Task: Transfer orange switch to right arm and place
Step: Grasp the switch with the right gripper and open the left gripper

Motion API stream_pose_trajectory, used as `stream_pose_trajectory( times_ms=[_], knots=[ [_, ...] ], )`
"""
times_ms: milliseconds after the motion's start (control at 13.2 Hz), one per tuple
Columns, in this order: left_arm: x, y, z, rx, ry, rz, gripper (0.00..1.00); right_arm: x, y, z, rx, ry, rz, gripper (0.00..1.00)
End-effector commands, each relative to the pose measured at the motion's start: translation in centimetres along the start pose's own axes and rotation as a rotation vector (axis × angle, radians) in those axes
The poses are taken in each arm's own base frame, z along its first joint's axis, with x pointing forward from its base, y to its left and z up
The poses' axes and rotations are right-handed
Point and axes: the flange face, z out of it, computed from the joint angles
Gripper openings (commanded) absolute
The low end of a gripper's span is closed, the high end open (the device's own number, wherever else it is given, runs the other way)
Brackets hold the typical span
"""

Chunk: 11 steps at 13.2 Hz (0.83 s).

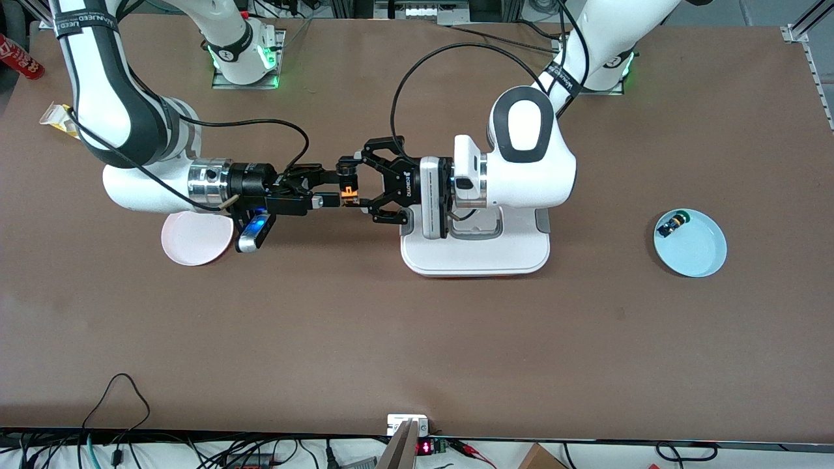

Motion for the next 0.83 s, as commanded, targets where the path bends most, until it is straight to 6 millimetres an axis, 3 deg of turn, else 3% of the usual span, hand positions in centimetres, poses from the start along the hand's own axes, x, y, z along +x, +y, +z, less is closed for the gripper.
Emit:
stream_pose_trajectory(
  times_ms=[0,453,755],
  knots=[
    [0.0,0.0,0.1,-0.003,0.027,0.017,0.11,-0.6,0.1,-0.4,0.024,0.003,0.021,1.0],
    [-0.1,0.1,0.4,-0.011,0.042,-0.004,0.11,0.3,0.6,0.1,0.013,-0.009,0.021,1.0],
    [-1.1,1.2,2.5,0.001,0.06,-0.033,0.11,0.1,0.0,0.2,0.011,-0.037,0.01,1.0]
  ],
)
